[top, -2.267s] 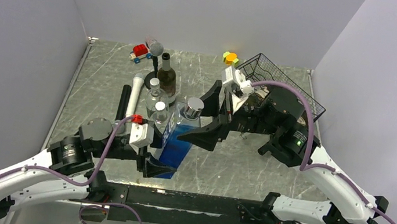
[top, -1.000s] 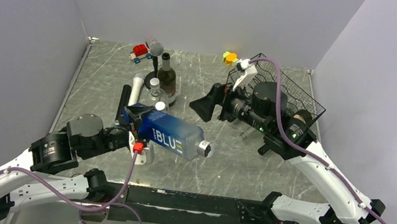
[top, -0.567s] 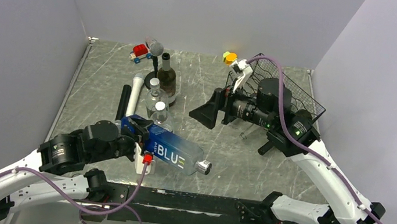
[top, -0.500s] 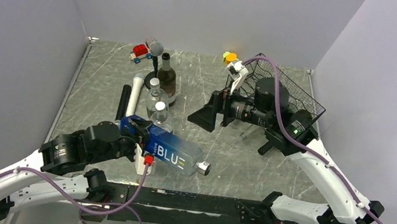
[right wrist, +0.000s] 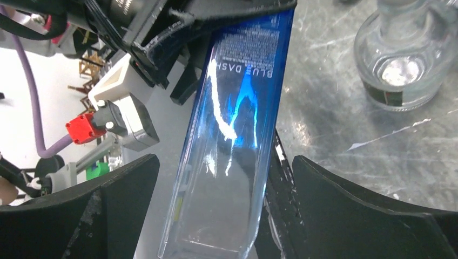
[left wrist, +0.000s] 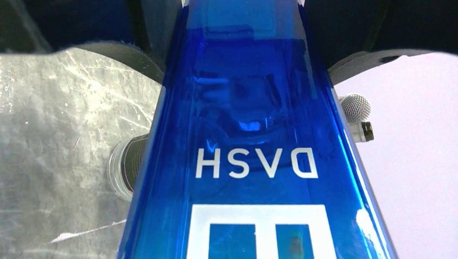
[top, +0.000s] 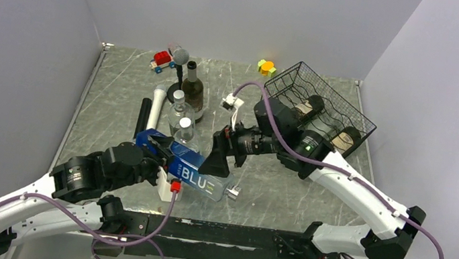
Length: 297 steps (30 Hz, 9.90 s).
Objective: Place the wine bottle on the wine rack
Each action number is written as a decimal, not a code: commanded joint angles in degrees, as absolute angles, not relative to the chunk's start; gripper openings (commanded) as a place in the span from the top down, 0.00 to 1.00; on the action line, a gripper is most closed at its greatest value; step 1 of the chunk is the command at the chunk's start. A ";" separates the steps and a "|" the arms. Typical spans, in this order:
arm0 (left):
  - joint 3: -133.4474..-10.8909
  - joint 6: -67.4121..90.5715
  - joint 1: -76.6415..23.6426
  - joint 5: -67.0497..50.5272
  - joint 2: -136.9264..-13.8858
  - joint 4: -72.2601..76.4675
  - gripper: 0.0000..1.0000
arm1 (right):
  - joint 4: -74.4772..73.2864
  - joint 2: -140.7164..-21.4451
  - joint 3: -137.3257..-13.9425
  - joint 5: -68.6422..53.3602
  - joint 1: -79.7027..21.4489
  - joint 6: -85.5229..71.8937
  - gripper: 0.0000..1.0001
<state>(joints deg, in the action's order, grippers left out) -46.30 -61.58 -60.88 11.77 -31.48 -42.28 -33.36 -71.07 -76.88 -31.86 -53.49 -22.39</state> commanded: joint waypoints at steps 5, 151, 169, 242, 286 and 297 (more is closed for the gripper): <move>-47.94 -64.06 -60.82 17.46 -31.13 -31.04 0.99 | -36.38 -73.16 -75.85 -31.48 -57.96 -22.25 0.06; -50.83 -14.59 -60.82 30.19 -30.13 -24.66 0.01 | -56.77 -100.35 -82.57 58.93 -54.81 -74.89 1.00; -49.95 -13.94 -60.82 30.64 -31.89 -24.25 0.01 | -48.33 -109.59 -89.30 60.29 -46.03 -69.98 1.00; -50.62 -12.13 -60.82 32.59 -31.64 -25.31 0.01 | -33.66 -121.27 -102.57 40.72 -31.29 -45.83 0.13; -58.06 14.08 -60.82 35.46 -32.06 -28.05 0.01 | -19.87 -98.35 -99.97 -2.72 -46.32 -17.44 0.04; -59.44 16.50 -60.82 37.92 -28.98 -31.56 0.01 | -9.89 -109.47 -108.72 8.70 -47.18 -13.66 0.15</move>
<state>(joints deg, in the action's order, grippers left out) -56.66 14.57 -60.95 35.99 -30.13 -31.24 -15.31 -104.62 -102.35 3.46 -46.92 -16.43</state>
